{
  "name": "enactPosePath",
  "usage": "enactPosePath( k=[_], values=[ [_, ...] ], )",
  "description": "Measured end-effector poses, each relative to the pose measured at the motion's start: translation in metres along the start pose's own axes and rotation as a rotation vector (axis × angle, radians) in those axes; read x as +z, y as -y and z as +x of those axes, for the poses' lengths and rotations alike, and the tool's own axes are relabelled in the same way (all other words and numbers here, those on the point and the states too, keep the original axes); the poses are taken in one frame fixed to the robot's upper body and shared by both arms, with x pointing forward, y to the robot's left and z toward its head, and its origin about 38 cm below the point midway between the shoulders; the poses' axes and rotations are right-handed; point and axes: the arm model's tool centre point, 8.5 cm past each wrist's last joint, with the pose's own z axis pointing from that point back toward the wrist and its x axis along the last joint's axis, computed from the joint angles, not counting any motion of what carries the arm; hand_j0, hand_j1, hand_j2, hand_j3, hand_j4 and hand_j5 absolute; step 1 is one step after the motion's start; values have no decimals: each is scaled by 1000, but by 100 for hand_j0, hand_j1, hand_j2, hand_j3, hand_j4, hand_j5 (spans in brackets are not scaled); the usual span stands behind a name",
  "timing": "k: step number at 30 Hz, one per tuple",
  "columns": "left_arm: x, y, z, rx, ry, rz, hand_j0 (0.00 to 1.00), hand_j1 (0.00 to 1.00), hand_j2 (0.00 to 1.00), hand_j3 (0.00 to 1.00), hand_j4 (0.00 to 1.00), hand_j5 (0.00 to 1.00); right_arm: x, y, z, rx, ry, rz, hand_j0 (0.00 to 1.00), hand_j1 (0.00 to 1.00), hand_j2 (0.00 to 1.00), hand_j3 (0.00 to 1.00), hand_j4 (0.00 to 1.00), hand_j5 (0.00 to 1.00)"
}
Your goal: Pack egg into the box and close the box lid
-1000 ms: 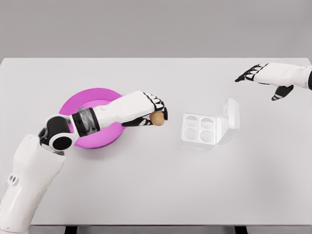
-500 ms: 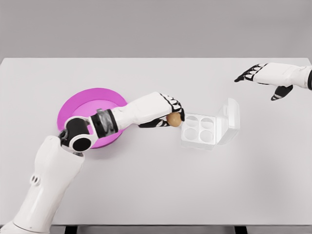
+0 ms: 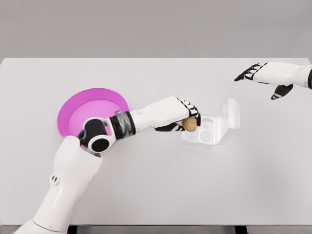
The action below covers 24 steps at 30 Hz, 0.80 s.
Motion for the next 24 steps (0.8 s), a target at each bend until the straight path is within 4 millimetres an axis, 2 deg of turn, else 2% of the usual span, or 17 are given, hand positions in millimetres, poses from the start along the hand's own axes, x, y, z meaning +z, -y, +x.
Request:
enactPosePath(
  k=[3, 10, 15, 24],
  values=[
    [-4, -4, -3, -4, -1, -5, 44, 44, 44, 44, 44, 44, 0, 0, 0, 0, 0, 0, 100, 100, 100, 100, 100, 100],
    [-6, 4, -7, 14, -7, -27, 44, 44, 44, 44, 44, 44, 0, 0, 0, 0, 0, 0, 100, 100, 100, 100, 100, 100],
    [-9, 0, -9, 7, -5, -31, 44, 44, 44, 44, 44, 44, 0, -1, 0, -1, 1, 1, 100, 100, 100, 100, 100, 100],
    [-14, 6, -8, 12, 3, -56, 44, 44, 44, 44, 44, 44, 0, -1, 0, -1, 0, 1, 100, 100, 100, 100, 100, 100]
  ],
)
